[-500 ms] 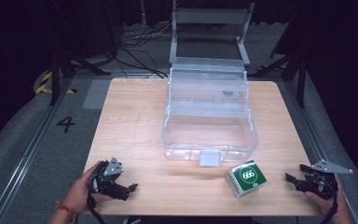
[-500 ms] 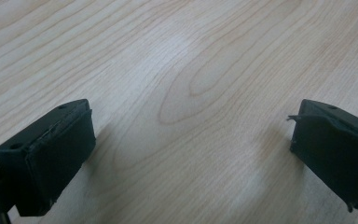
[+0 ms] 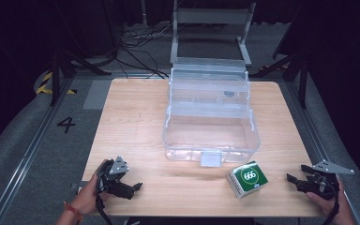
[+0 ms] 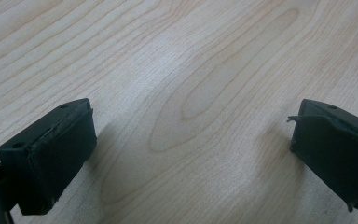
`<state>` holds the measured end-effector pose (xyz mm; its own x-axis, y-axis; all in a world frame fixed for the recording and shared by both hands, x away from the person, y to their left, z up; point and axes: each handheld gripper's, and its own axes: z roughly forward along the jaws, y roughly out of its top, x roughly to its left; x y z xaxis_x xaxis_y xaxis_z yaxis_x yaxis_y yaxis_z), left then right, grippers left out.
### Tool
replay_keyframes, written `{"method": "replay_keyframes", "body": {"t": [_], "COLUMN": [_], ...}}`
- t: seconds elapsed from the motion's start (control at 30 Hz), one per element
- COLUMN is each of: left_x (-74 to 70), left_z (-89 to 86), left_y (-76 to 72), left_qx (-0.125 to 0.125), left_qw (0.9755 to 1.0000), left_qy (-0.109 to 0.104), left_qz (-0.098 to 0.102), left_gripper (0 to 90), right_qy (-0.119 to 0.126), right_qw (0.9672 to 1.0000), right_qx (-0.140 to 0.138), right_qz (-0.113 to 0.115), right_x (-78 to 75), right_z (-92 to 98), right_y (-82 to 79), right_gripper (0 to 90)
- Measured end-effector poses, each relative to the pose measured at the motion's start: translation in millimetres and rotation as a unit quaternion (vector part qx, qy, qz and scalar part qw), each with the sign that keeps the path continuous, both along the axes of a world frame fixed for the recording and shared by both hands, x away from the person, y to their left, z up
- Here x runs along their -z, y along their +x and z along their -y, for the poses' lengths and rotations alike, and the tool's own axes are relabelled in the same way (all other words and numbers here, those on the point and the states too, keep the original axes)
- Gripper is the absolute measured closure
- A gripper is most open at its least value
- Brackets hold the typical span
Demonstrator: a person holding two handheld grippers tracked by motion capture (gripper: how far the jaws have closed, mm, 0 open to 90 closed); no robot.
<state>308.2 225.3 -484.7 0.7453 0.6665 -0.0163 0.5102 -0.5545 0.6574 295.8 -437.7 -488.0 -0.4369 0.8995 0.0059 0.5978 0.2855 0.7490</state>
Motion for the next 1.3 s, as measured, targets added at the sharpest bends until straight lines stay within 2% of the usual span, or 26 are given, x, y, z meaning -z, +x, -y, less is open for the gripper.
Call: {"method": "replay_keyframes", "body": {"t": [0.1,0.2,0.33,0.53,0.57,0.63,0.7,0.8,0.93,1.1,1.2,1.3], "left_x": [-0.1,-0.5,-0.4,-1.4,-1.5,-1.1,-0.7,0.0,-0.4,-0.1,-0.1,-0.3], "left_z": [-0.1,-0.9,-1.0,-0.7,-0.5,-0.3,-0.2,1.0,0.9,1.4,1.4,1.5], "left_y": [-0.3,0.3,0.9,1.0,1.1,0.7,0.6,0.1,-0.8,-1.9,-2.1,-2.3], "left_qx": [0.001,0.017,0.02,0.019,0.019,0.016,0.014,0.001,-0.004,-0.011,-0.011,-0.012], "left_qw": [1.0,0.9999,0.9998,0.9998,0.9998,0.9999,0.9999,1.0,1.0,0.9999,0.9999,0.9999], "left_qy": [0.001,-0.001,-0.001,0.004,0.006,0.002,0.001,-0.001,0.003,0.001,0.0,0.002], "left_qz": [0.001,0.005,0.005,0.001,0.001,0.001,0.003,0.0,0.002,0.001,0.0,0.001], "left_gripper": [0.6,2.6,2.6,2.5,2.5,2.5,2.3,0.4,0.4,0.5,0.5,0.5], "right_qy": [-0.001,-0.002,-0.002,-0.026,-0.026,-0.019,-0.032,-0.019,-0.017,-0.024,-0.025,-0.027], "right_qw": [1.0,1.0,1.0,0.9992,0.9992,0.9987,0.9965,0.9945,0.9903,0.9839,0.9802,0.9751], "right_qx": [0.001,0.0,-0.004,-0.029,-0.029,-0.046,-0.077,-0.102,-0.138,-0.176,-0.196,-0.22], "right_qz": [0.0,0.001,0.0,0.005,0.005,-0.006,-0.001,0.004,0.007,0.013,0.008,0.006], "right_x": [0.0,0.0,-0.5,-4.1,-4.1,-6.0,-9.3,-15.3,-23.5,-29.8,-31.8,-34.7], "right_z": [-0.2,-0.3,-1.7,-6.7,-6.7,-10.6,-19.6,-29.8,-42.7,-60.1,-71.3,-84.5], "right_y": [0.0,0.3,0.5,-2.9,-2.9,-5.0,-10.5,-16.6,-22.4,-28.7,-31.4,-33.7], "right_gripper": [23.4,23.4,24.7,29.6,29.6,28.8,28.9,28.5,28.4,28.4,28.7,28.8]}}
